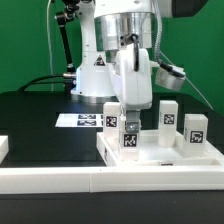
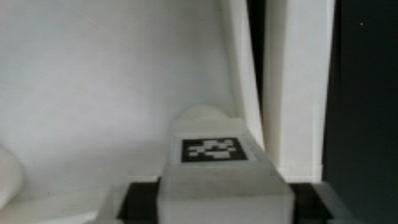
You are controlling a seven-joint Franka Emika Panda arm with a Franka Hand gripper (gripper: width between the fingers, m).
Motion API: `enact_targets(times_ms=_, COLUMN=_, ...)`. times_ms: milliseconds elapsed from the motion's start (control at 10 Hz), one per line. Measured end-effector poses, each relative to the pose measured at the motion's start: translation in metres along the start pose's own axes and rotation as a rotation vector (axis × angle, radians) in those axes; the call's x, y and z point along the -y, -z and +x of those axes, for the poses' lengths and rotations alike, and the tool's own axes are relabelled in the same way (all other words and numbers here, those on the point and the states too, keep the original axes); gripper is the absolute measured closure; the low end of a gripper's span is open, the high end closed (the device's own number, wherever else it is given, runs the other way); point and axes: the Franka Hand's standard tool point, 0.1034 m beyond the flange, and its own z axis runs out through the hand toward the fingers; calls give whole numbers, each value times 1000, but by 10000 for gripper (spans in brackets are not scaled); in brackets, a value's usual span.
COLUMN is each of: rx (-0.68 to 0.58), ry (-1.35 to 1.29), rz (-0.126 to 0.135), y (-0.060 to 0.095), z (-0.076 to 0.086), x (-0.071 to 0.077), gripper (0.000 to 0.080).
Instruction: Assemble square table
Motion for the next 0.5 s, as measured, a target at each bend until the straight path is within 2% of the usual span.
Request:
enact_targets(times_ms=300, rx=8, ry=-58, rz=2, y=-1, z=-1, x=0, gripper=509)
enact_targets(times_ms=400, rx=8, ry=-27, rz=1, y=-1, z=-2, x=0, gripper=403)
enact_targets(times_ms=500, rx=8, ry=-1, rz=1, y=-1, z=-2, x=-1, gripper=264)
